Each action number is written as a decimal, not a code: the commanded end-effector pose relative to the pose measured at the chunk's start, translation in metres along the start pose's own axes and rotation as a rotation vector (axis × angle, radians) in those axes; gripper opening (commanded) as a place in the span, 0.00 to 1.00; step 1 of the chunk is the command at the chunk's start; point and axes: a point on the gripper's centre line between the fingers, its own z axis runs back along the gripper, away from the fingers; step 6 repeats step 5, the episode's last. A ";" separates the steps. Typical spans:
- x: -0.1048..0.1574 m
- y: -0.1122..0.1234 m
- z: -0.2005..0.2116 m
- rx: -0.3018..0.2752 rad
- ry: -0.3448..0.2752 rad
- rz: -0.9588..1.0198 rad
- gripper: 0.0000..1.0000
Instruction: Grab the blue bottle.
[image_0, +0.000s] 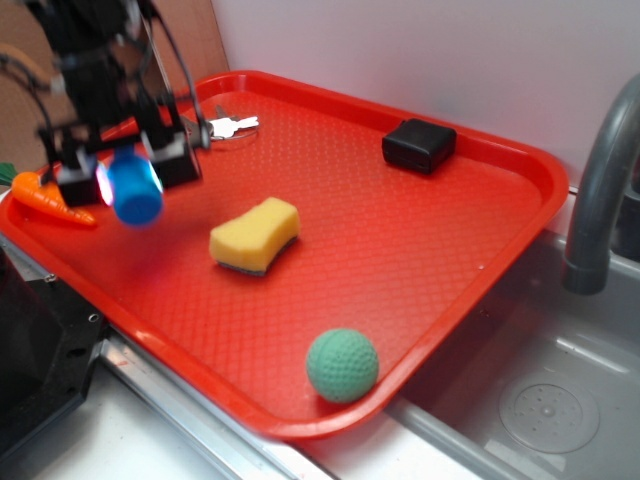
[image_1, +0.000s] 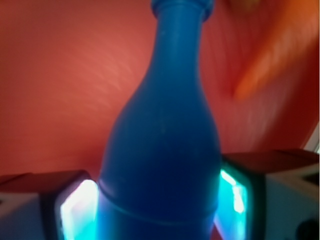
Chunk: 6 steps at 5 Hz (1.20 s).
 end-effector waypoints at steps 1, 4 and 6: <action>0.012 -0.012 0.109 0.174 -0.044 -0.498 0.00; -0.019 -0.036 0.187 0.156 -0.256 -0.887 0.00; -0.014 -0.036 0.178 0.174 -0.235 -0.881 0.00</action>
